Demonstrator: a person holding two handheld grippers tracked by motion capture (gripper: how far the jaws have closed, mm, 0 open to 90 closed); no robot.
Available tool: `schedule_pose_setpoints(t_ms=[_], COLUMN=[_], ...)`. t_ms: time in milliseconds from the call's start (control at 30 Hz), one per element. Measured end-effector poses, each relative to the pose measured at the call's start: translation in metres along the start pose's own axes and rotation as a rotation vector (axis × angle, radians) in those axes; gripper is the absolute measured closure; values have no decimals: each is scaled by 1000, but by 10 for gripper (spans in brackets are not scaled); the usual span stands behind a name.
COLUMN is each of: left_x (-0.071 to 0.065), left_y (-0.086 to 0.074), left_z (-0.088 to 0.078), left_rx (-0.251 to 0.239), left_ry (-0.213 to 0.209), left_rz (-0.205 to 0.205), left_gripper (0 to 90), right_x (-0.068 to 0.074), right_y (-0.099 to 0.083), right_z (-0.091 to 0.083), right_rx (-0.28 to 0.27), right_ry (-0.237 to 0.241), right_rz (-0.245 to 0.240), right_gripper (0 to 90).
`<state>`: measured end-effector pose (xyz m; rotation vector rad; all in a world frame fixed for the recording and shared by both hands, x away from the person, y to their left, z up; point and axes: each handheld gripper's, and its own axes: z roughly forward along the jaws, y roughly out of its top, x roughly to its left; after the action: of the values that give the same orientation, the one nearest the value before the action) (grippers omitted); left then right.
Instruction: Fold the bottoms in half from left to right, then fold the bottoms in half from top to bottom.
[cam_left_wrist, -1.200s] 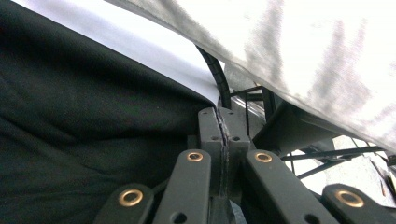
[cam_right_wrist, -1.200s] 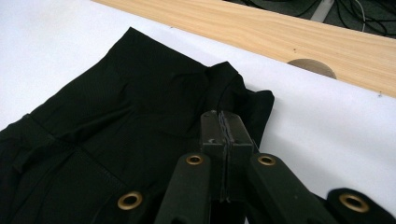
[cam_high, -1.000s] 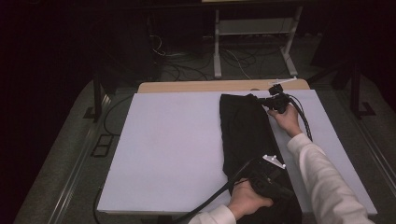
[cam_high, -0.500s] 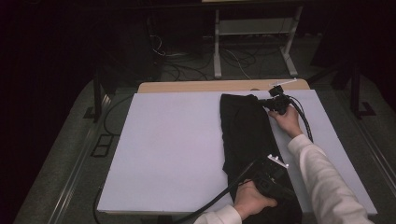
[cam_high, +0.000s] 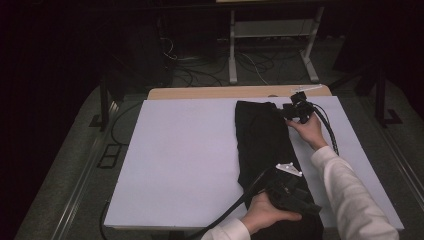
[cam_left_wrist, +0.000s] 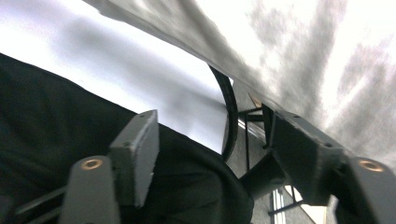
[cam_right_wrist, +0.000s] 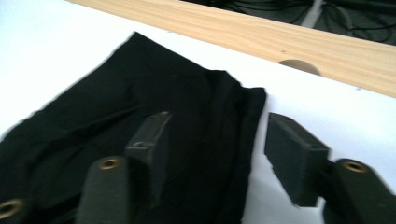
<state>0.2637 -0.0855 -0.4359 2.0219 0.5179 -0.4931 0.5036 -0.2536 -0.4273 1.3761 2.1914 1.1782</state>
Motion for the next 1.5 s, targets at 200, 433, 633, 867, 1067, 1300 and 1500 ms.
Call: schedule_pose_setpoints(t_ms=[200,433,633,867,1067,1300,1500], left_x=[4,7,9,10,14,17,24], left_y=[2,4,7,9,14,17,20], left_z=[-17,-35,-46,-56,-69,-80,-91], left_rx=[-39,-56,-52,-63,-66,-60,-40], left_ry=[17,67,103,129,167,199,241], left_rz=[22,108,148,173,194,218,238], left_gripper=[169,25,0,0,0,0,0], right_x=[6,8,6,6,7,6,4], right_y=[4,6,4,-1,-6,-11,-15], right_z=[-7,-16,-20,-28,-34,-36,-38], right_rx=[-8,-5,1,-5,-8,1,9], right_ry=[34,78,83,97,108,112,116], right_rz=[22,33,28,23,12,13,13], right_gripper=[143,0,0,0,0,0,0])
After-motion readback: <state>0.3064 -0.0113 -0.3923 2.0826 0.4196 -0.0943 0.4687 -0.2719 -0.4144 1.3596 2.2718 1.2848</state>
